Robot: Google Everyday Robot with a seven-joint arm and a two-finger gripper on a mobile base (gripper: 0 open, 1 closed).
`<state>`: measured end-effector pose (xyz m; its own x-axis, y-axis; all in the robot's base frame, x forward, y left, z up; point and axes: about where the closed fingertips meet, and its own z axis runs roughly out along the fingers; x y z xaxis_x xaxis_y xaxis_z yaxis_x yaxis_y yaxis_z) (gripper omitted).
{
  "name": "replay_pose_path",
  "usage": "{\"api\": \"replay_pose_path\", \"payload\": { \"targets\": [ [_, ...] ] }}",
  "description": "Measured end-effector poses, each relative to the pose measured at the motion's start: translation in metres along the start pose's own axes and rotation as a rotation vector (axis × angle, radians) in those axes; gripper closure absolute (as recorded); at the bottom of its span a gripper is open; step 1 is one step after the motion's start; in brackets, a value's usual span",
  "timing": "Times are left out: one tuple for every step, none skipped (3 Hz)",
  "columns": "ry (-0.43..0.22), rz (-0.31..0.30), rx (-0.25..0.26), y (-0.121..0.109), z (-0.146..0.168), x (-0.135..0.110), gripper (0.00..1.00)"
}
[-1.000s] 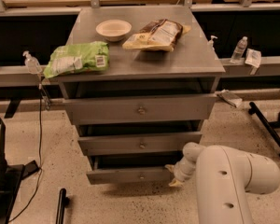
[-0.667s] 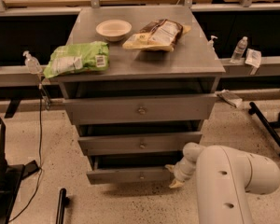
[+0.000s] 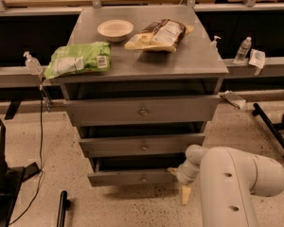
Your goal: Open bottom drawer
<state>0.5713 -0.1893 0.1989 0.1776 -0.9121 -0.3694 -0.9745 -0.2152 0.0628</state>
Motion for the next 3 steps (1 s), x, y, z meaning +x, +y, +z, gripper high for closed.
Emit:
{"api": "replay_pose_path", "payload": {
  "targets": [
    [0.034,0.001,0.056,-0.003,-0.026,0.006,0.00],
    [0.060,0.000,0.106,-0.005,-0.047,0.009,0.12],
    [0.079,0.010,0.155,-0.011,-0.061,0.017,0.36]
  ]
}}
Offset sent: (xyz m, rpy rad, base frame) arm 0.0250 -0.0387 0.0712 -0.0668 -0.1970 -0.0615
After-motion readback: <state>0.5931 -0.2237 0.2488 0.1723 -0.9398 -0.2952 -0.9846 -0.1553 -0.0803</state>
